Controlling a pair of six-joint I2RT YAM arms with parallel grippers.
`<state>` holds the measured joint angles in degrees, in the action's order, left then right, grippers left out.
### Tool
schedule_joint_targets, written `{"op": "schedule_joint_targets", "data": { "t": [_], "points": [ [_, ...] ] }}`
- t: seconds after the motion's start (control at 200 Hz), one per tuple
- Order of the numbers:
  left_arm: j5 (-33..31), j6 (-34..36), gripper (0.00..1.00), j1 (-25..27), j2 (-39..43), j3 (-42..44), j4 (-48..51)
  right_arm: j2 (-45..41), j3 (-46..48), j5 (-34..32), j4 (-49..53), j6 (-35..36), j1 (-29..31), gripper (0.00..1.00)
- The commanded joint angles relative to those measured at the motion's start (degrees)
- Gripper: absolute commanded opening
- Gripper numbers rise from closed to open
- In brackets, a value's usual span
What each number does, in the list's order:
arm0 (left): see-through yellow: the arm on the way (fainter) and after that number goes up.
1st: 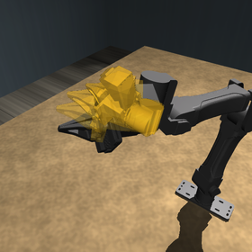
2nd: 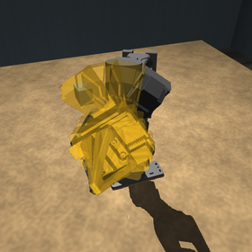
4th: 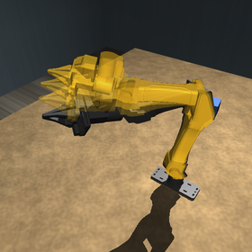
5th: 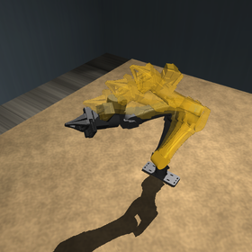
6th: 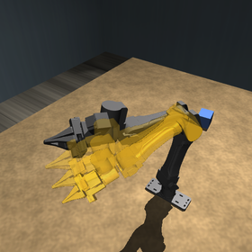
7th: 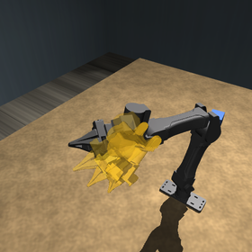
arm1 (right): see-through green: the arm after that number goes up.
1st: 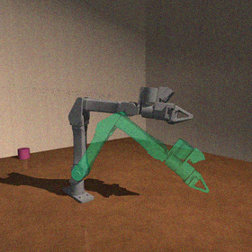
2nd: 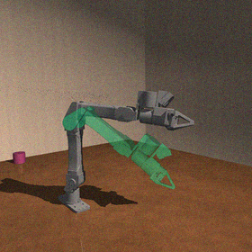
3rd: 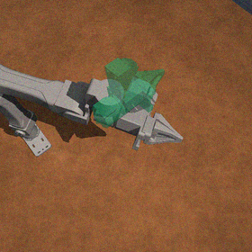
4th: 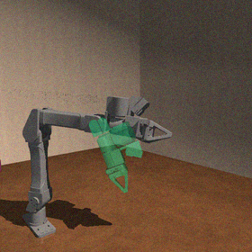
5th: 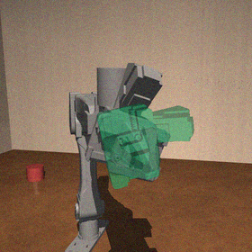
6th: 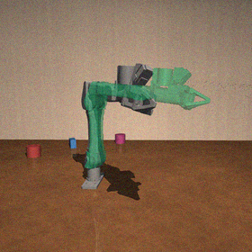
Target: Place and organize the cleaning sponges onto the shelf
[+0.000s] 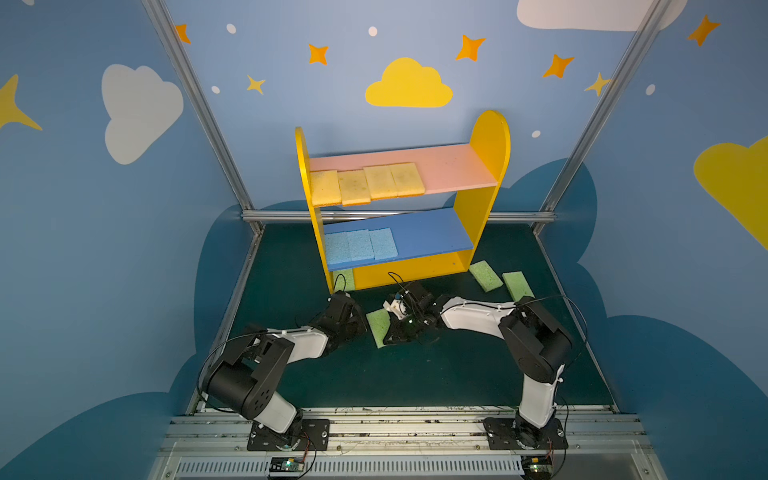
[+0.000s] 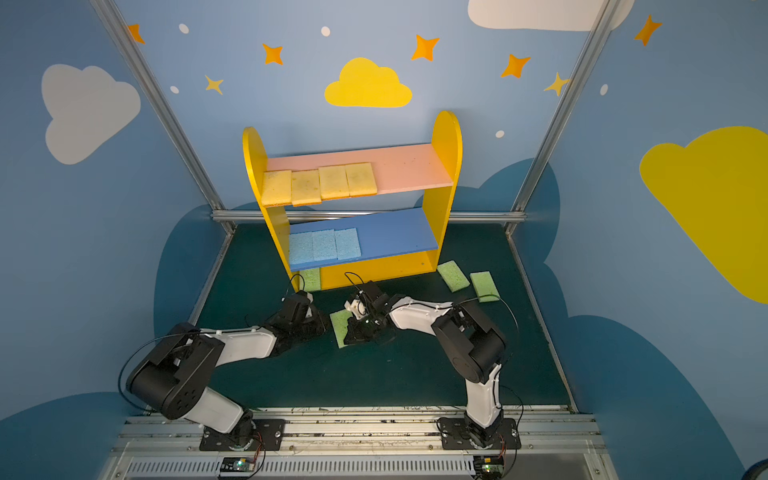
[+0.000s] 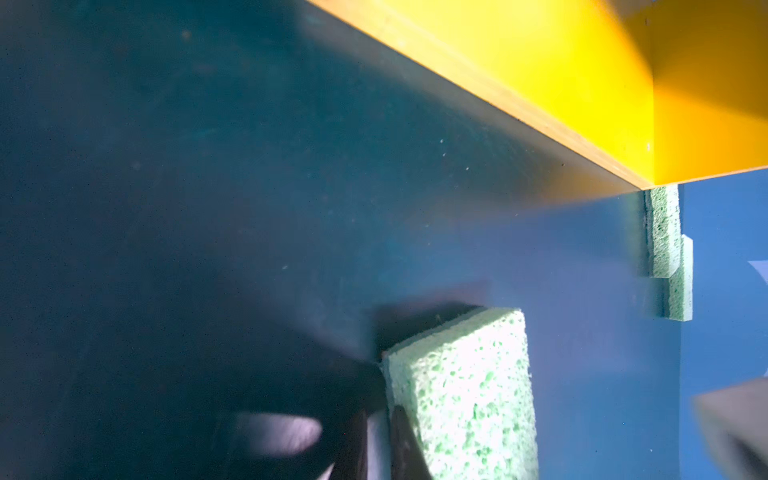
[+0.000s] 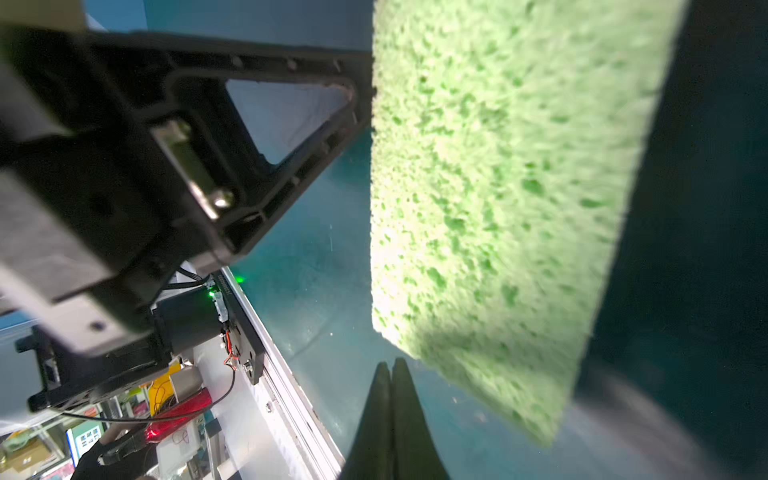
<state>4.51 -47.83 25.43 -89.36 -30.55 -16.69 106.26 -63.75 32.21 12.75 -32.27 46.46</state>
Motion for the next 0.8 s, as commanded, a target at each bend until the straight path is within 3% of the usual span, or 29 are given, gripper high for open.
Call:
{"op": "schedule_joint_targets", "data": {
  "t": [0.0, 0.18, 0.33, 0.496, 0.591, 0.796],
  "points": [
    [-0.3, 2.1, 0.16, -0.5, 2.3, 0.0, 3.9, -5.5, 0.8, 0.4, 1.6, 1.4, -2.5, 0.19],
    [-0.8, 3.4, 0.36, -0.4, 11.5, 3.7, 7.4, -7.0, 3.7, 6.0, 0.6, 2.6, -8.0, 0.44],
    [-3.3, 3.2, 0.64, 0.2, 21.5, 9.3, 9.8, -6.5, 8.9, 10.5, -5.0, 1.2, -10.5, 0.51],
    [-6.3, 1.9, 0.91, 0.3, 31.3, 15.2, 10.5, -2.2, 11.9, 14.9, -15.3, -4.9, -9.7, 0.52],
    [-7.4, 2.0, 0.98, 0.4, 34.8, 15.6, 13.1, 0.2, 12.1, 15.0, -18.6, -7.4, -9.1, 0.53],
    [-9.3, 2.2, 1.00, 0.1, 38.1, 17.3, 14.6, 3.3, 12.2, 13.3, -21.2, -10.1, -8.5, 0.51]
  ]
}}
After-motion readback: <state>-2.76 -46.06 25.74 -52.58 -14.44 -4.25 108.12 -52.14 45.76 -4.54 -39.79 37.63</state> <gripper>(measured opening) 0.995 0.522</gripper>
